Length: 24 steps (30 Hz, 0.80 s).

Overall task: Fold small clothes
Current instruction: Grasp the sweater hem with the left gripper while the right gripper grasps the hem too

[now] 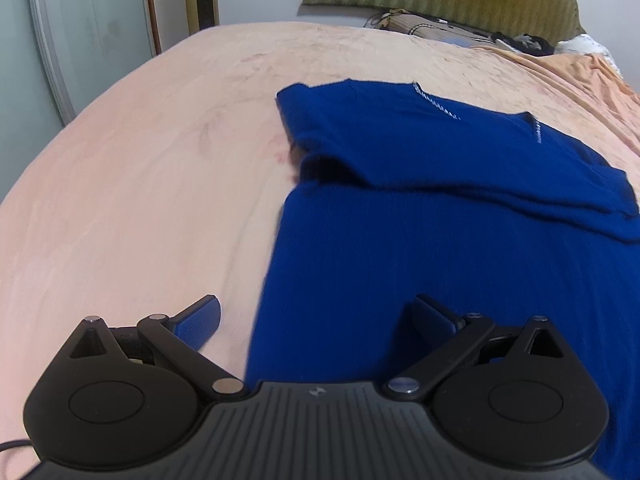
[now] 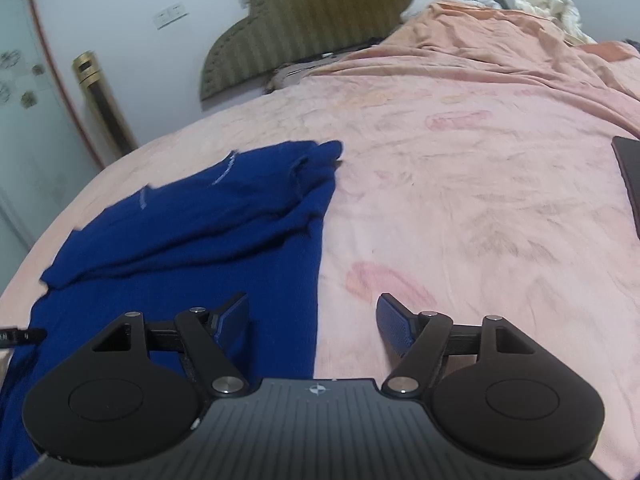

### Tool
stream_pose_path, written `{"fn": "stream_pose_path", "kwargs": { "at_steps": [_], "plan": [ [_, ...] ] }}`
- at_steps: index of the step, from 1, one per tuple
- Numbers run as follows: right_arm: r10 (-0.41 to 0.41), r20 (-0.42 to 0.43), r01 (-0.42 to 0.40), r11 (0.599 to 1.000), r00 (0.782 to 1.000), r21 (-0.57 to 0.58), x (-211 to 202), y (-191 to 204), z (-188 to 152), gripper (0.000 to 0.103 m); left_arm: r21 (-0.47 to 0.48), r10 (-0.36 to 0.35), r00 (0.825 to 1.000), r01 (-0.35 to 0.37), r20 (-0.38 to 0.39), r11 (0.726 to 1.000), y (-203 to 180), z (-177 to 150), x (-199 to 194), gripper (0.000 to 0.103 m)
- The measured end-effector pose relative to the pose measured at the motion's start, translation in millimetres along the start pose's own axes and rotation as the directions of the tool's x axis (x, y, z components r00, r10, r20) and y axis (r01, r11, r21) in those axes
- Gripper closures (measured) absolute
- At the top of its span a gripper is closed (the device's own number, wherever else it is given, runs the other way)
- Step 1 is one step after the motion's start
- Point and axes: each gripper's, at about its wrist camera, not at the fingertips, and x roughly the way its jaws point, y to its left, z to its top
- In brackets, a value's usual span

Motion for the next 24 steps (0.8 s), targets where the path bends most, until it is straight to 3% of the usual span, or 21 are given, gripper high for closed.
{"fn": "stream_pose_path", "kwargs": {
  "at_steps": [6, 10, 14, 16, 18, 19, 20, 21, 22, 24],
  "plan": [
    [0.063, -0.069, -0.07, 0.991, 0.996, -0.113, -22, 2, -22, 0.028, 0.021, -0.115, 0.993, 0.115, -0.018, 0.993, 12, -18, -18, 0.0],
    [0.104, -0.109, -0.123, 0.976, 0.989, -0.179, -36, 11, -34, 0.027, 0.033, -0.229, 0.973, 0.23, -0.028, 0.973, 5, -22, -23, 0.0],
    [0.225, -0.159, -0.255, 0.945, 0.961, -0.203, -35, 36, -41, 0.045, -0.015, -0.348, 0.937, 0.348, -0.037, 0.937, -10, -15, -16, 0.0],
    [0.247, -0.167, -0.28, 0.935, 0.955, -0.217, -28, 52, -43, 0.053, -0.033, -0.396, 0.917, 0.395, -0.041, 0.918, -19, -12, -11, 0.001],
    [0.24, -0.161, -0.274, 0.931, 0.957, -0.242, -20, 65, -42, 0.071, -0.025, -0.406, 0.913, 0.405, -0.041, 0.914, -27, -9, -9, 0.005],
    [0.241, -0.159, -0.274, 0.93, 0.958, -0.244, -17, 68, -40, 0.076, -0.01, -0.402, 0.915, 0.402, -0.039, 0.916, -32, -9, -9, 0.011],
    [0.245, -0.157, -0.277, 0.931, 0.957, -0.239, -13, 69, -38, 0.087, 0.01, -0.391, 0.919, 0.392, -0.038, 0.92, -35, -8, -8, 0.031],
    [0.243, -0.15, -0.274, 0.933, 0.958, -0.233, -10, 70, -35, 0.088, 0.035, -0.369, 0.929, 0.37, -0.037, 0.928, -40, -7, -8, 0.05],
    [0.243, -0.142, -0.27, 0.935, 0.96, -0.228, -7, 69, -31, 0.089, 0.053, -0.342, 0.939, 0.343, -0.037, 0.938, -42, -4, -7, 0.057],
    [0.235, -0.127, -0.258, 0.94, 0.964, -0.221, -1, 67, -25, 0.091, 0.044, -0.331, 0.943, 0.333, -0.04, 0.942, -43, 0, -3, 0.077]
  ]
}}
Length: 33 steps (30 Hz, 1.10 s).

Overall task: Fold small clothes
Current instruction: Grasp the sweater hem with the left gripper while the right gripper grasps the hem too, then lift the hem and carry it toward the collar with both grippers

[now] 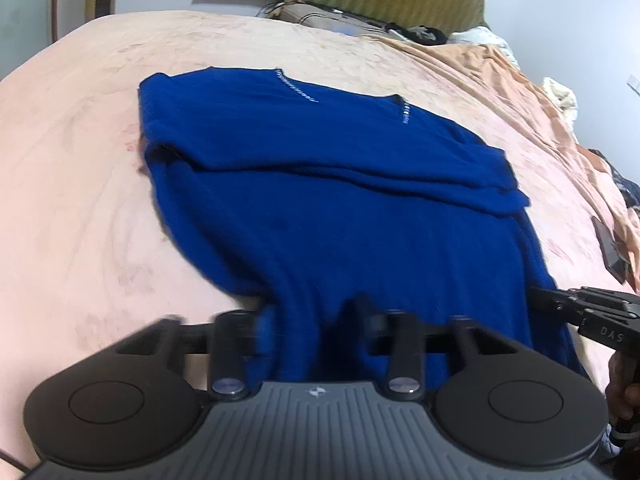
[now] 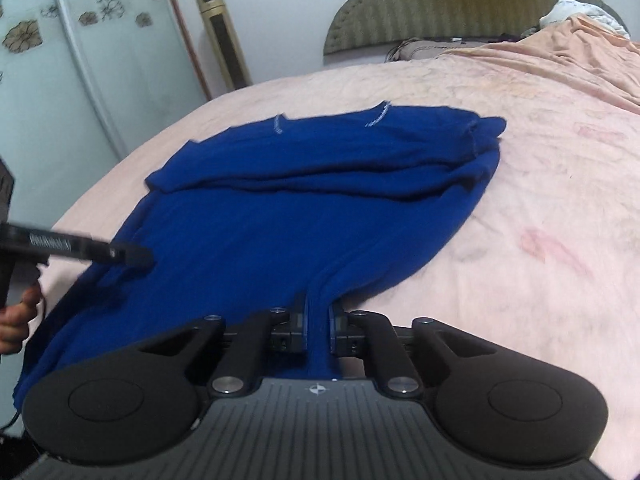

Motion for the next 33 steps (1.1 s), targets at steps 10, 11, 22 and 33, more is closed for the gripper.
{"fn": "stream_pose_path", "kwargs": {
  "at_steps": [10, 11, 22, 33],
  "plan": [
    [-0.057, 0.097, 0.068, 0.992, 0.994, -0.106, 21, 3, 52, 0.092, -0.027, 0.044, 0.995, -0.042, 0.087, 0.999, 8, 44, 13, 0.09],
    [-0.078, 0.11, 0.091, 0.989, 0.991, -0.118, 24, 3, 58, 0.092, -0.029, 0.058, 0.994, -0.055, 0.098, 0.998, 9, 47, 16, 0.09],
    [-0.195, 0.125, 0.203, 0.978, 0.973, -0.056, 45, -14, 70, 0.056, -0.022, 0.125, 0.986, -0.124, 0.109, 0.992, 14, 46, 7, 0.053],
    [-0.112, 0.026, 0.108, 0.988, 0.993, 0.113, -23, -18, -4, 0.033, -0.085, 0.087, 0.995, -0.082, 0.055, 0.993, 42, -33, -41, 0.029]
  ]
}}
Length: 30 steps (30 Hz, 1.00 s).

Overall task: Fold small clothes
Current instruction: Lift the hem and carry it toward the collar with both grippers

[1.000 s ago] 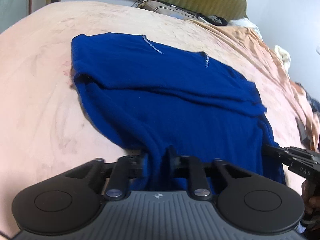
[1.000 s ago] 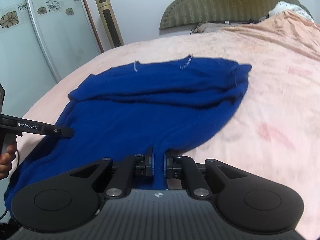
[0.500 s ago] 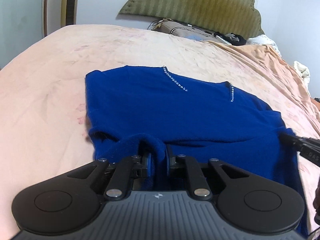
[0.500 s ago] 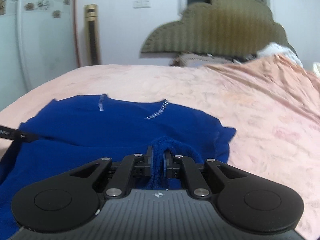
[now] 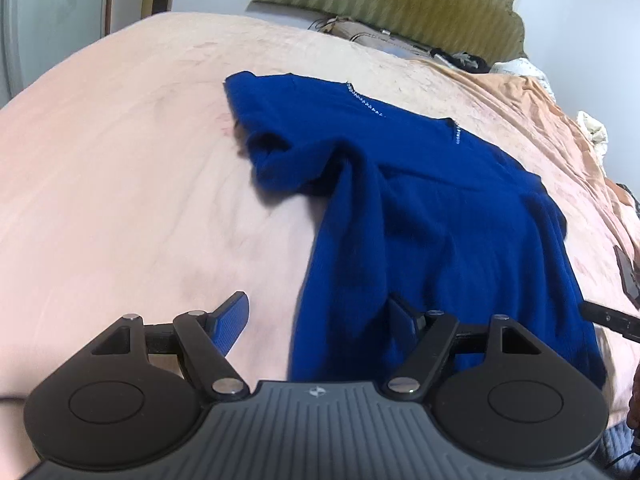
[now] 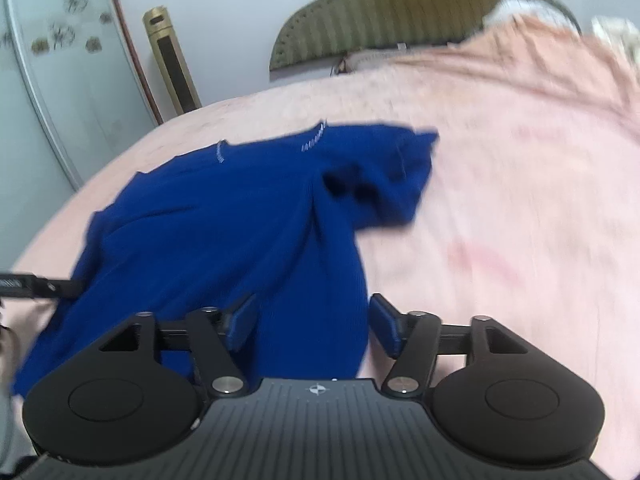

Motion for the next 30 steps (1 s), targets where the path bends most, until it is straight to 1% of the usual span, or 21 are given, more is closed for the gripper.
{"fn": "stream_pose_path", "kwargs": {
  "at_steps": [1, 3, 4, 6, 7, 9, 10, 11, 13, 14, 15, 16, 17, 18, 19, 20, 21, 22, 25, 27, 30],
  "plan": [
    [0.007, -0.01, -0.007, 1.0, 1.0, 0.022, -4, -3, -7, 0.033, 0.011, 0.003, 1.0, -0.003, -0.002, 1.0, 0, -6, -5, 0.028],
    [0.014, -0.021, -0.013, 0.998, 1.0, 0.063, -13, -6, -22, 0.033, 0.036, 0.007, 1.0, -0.007, -0.005, 0.999, -4, -16, -13, 0.023],
    [0.017, -0.009, -0.016, 0.998, 1.0, 0.066, -18, -5, -28, 0.033, 0.055, 0.008, 1.0, -0.007, -0.01, 0.998, -7, -21, -15, 0.022],
    [0.021, -0.02, -0.02, 0.998, 1.0, 0.053, -24, 3, -34, 0.031, 0.096, 0.006, 1.0, -0.005, -0.016, 0.995, -16, -30, -19, 0.017],
    [0.032, -0.025, -0.031, 0.998, 0.999, 0.045, -26, 8, -36, 0.031, 0.117, -0.008, 1.0, 0.01, -0.017, 0.993, -21, -35, -21, 0.015],
    [0.085, -0.041, -0.084, 0.996, 0.996, 0.035, -27, 19, -40, 0.038, 0.138, -0.041, 0.999, 0.042, -0.012, 0.99, -29, -44, -24, 0.015],
    [0.106, -0.05, -0.105, 0.994, 0.993, 0.026, -25, 25, -42, 0.04, 0.144, -0.049, 0.999, 0.05, -0.012, 0.988, -32, -46, -25, 0.015],
    [0.114, -0.053, -0.114, 0.993, 0.992, 0.006, -24, 33, -45, 0.041, 0.151, -0.059, 0.998, 0.06, -0.011, 0.987, -35, -49, -27, 0.015],
    [0.091, -0.045, -0.094, 0.994, 0.995, -0.051, -21, 48, -48, 0.045, 0.144, -0.102, 0.995, 0.104, -0.023, 0.984, -40, -50, -27, 0.015],
    [0.082, -0.041, -0.085, 0.993, 0.996, -0.084, -19, 56, -48, 0.055, 0.141, -0.123, 0.992, 0.126, -0.026, 0.982, -43, -50, -26, 0.016],
    [0.083, -0.041, -0.087, 0.991, 0.996, -0.105, -17, 61, -48, 0.073, 0.143, -0.138, 0.99, 0.141, -0.029, 0.98, -47, -51, -25, 0.028],
    [0.082, -0.042, -0.087, 0.99, 0.996, -0.115, -15, 65, -48, 0.077, 0.155, -0.137, 0.99, 0.139, -0.024, 0.978, -52, -52, -24, 0.038],
    [0.082, -0.042, -0.087, 0.989, 0.996, -0.12, -13, 67, -47, 0.079, 0.169, -0.12, 0.993, 0.121, -0.019, 0.978, -56, -52, -23, 0.057],
    [0.081, -0.038, -0.085, 0.988, 0.996, -0.126, -12, 70, -47, 0.081, 0.174, -0.107, 0.994, 0.108, -0.017, 0.979, -57, -52, -23, 0.073],
    [0.079, -0.035, -0.083, 0.988, 0.996, -0.131, -13, 71, -46, 0.081, 0.153, -0.124, 0.992, 0.126, -0.026, 0.98, -55, -50, -22, 0.078],
    [0.083, -0.03, -0.087, 0.988, 0.996, -0.131, -15, 71, -45, 0.082, 0.112, -0.156, 0.987, 0.159, -0.035, 0.981, -50, -48, -23, 0.083],
    [0.095, -0.026, -0.097, 0.987, 0.995, -0.125, -19, 70, -44, 0.082, 0.086, -0.174, 0.984, 0.176, -0.034, 0.981, -45, -46, -24, 0.084],
    [0.111, -0.02, -0.112, 0.987, 0.994, -0.115, -23, 68, -43, 0.082, 0.078, -0.179, 0.983, 0.181, -0.029, 0.98, -43, -46, -27, 0.084],
    [0.171, 0.005, -0.17, 0.981, 0.985, -0.088, -42, 60, -37, 0.082, 0.078, -0.206, 0.979, 0.205, 0.001, 0.976, -39, -43, -43, 0.085],
    [0.214, 0.024, -0.212, 0.974, 0.976, -0.082, -56, 58, -32, 0.082, 0.078, -0.243, 0.97, 0.24, 0.026, 0.968, -34, -40, -59, 0.085],
    [0.261, 0.069, -0.255, 0.963, 0.963, -0.088, -82, 57, -26, 0.082, 0.096, -0.302, 0.95, 0.295, 0.079, 0.951, -29, -36, -90, 0.085]
  ]
}}
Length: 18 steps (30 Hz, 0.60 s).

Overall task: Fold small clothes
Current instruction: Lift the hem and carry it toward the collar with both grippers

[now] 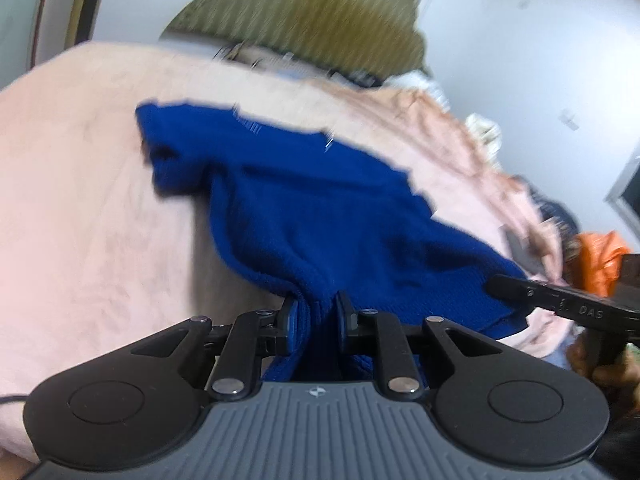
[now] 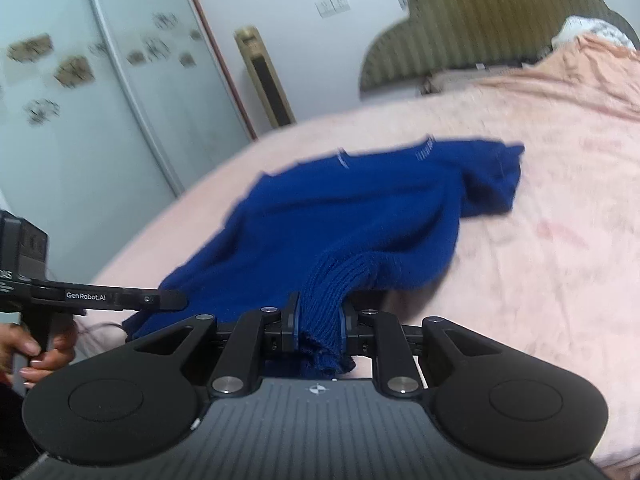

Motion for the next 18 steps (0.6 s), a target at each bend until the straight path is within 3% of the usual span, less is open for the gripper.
{"fn": "stream_pose_path", "kwargs": {
  "at_steps": [3, 7, 11, 18],
  "plan": [
    [0.068, 0.035, -0.067, 0.998, 0.997, -0.016, -24, 8, 7, 0.082, 0.042, -0.043, 0.998, 0.041, 0.051, 0.998, -7, 4, -30, 0.085],
    [0.156, 0.037, -0.154, 0.987, 0.987, -0.045, -49, 15, 11, 0.082, 0.106, -0.036, 0.997, 0.029, 0.066, 0.994, -20, 4, -52, 0.085],
    [0.148, 0.007, -0.147, 0.985, 0.989, -0.088, -56, 19, 8, 0.082, 0.083, -0.025, 0.999, 0.022, 0.026, 0.996, -17, 7, -40, 0.085],
    [0.117, 0.052, -0.12, 0.992, 0.992, 0.042, -36, -4, 19, 0.082, 0.023, -0.004, 1.0, 0.003, 0.024, 1.0, -12, 36, -15, 0.085]
  ]
}}
